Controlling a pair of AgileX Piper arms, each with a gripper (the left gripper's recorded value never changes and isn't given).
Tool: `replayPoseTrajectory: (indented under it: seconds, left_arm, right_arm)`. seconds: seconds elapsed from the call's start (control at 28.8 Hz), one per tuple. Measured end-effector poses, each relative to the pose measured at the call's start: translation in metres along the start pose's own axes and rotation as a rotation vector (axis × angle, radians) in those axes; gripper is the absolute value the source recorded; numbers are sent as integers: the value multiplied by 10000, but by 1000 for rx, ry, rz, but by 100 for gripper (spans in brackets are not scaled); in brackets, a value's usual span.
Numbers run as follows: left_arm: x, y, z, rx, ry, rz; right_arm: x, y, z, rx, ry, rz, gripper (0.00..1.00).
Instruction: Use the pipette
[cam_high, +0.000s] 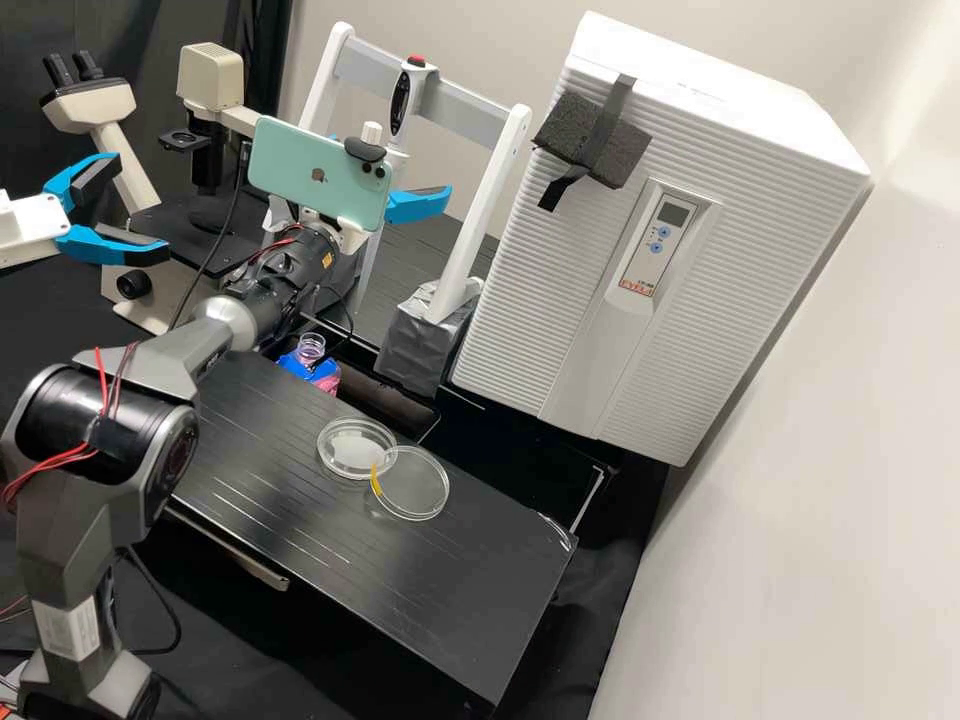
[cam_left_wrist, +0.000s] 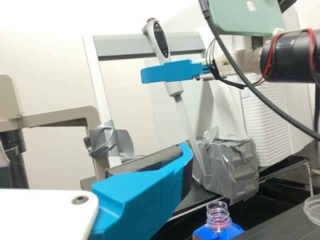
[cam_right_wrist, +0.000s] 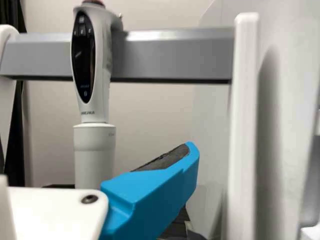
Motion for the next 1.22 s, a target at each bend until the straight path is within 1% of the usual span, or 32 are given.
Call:
replayPoseTrajectory:
  seconds: [0.07, 0.1, 0.14, 0.21, 0.28, 0.35, 0.63, 0.76, 0.83, 0.9, 0.94, 1.01, 1.15, 1.18, 1.22]
  left_arm:
    - [5, -18, -13, 1, 5, -6]
    - [6, -19, -13, 1, 5, -7]
    - [8, -27, -17, -2, 9, -9]
    - [10, -32, -19, -3, 10, -11]
    - [10, -31, -19, -3, 10, -11]
    - [10, -31, -19, -3, 10, -11]
    - [15, -50, -21, -4, 11, -17]
    - [19, -63, -25, -6, 12, -22]
    - [19, -63, -25, -6, 12, -22]
    - [19, -63, -29, -8, 14, -22]
    - [19, -63, -29, -8, 14, -22]
    - [18, -62, -36, -7, 17, -22]
    - [17, -61, -51, -7, 22, -21]
    - [17, -61, -52, -8, 24, -21]
    - [17, -61, -52, -8, 24, -21]
  right_arm:
    - [35, -20, 0, -22, -6, -12, 0]
    - [49, -26, 1, -23, -10, -13, 0]
    - [63, -27, 6, -16, -17, -14, 0]
    - [82, -29, 9, -12, -27, -19, 0]
    - [90, -16, 1, -10, -28, -12, 0]
    - [99, 8, -19, -3, -24, -4, 0]
    - [112, 38, -51, -22, -16, 3, 0]
    - [125, 55, -63, -15, -15, 11, 0]
    - [128, 41, -60, -12, -19, 8, 0]
    - [137, 17, -52, -23, -22, 1, 0]
    - [140, 9, -46, -24, -24, -2, 0]
    - [138, -2, -46, -23, -28, -12, 0]
    - [137, -14, -67, -11, -27, -13, 0]
    - [138, -12, -68, -12, -27, -12, 0]
    - [139, -8, -72, -18, -26, -11, 0]
